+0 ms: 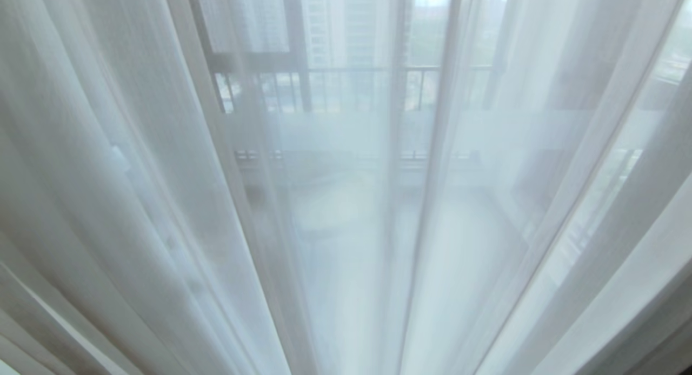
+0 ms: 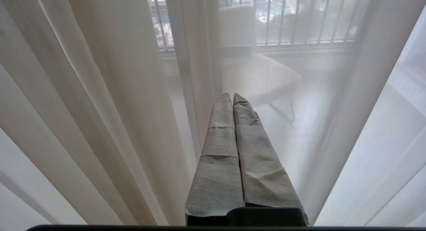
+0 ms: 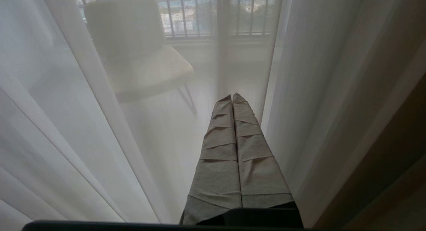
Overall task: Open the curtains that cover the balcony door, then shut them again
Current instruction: Close the outer curtains on both sides
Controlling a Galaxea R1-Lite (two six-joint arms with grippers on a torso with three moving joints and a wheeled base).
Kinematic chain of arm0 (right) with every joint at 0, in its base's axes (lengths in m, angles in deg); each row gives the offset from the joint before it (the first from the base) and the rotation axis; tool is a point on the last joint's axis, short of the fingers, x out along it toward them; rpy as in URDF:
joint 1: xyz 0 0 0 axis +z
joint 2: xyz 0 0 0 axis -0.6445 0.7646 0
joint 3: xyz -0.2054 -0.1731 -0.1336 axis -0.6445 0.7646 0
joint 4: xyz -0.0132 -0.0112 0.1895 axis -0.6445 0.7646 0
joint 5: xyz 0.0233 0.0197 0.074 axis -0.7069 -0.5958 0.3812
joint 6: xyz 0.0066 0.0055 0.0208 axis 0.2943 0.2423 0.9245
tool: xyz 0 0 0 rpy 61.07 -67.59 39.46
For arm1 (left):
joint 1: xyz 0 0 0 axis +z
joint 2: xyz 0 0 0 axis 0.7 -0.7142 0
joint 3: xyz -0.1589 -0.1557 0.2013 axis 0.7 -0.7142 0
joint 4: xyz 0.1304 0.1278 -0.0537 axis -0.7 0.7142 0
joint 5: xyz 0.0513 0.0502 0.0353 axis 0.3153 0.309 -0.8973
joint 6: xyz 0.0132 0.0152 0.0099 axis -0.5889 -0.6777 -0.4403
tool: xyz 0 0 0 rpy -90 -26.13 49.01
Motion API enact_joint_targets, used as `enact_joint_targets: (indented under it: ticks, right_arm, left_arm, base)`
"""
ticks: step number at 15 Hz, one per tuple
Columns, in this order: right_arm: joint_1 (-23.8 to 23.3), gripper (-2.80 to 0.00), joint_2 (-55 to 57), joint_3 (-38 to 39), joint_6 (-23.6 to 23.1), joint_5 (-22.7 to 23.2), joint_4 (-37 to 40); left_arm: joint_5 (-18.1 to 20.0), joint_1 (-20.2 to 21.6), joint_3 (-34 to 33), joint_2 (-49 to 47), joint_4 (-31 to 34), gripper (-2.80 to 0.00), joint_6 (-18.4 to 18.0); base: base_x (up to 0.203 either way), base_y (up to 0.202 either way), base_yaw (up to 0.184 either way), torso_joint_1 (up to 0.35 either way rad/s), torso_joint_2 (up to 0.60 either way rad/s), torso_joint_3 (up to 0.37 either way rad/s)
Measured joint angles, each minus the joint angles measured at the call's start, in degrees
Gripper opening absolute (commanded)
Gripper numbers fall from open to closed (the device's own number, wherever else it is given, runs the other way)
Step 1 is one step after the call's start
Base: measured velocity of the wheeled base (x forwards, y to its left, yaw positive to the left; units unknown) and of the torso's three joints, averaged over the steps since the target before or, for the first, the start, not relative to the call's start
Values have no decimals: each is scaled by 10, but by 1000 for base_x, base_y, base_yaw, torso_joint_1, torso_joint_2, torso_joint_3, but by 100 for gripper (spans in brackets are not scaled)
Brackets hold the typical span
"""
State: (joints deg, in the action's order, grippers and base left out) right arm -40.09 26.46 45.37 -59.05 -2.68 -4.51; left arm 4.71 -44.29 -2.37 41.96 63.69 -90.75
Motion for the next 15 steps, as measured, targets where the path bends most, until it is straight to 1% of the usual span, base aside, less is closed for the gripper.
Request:
enact_joint_targets:
  ticks: [15]
  right_arm:
    - [0, -280, 0, 0, 0, 0, 0]
  left_arm:
    - [0, 1, 0, 0, -1, -280, 0]
  base:
    - [0, -192, 1, 2, 3, 3]
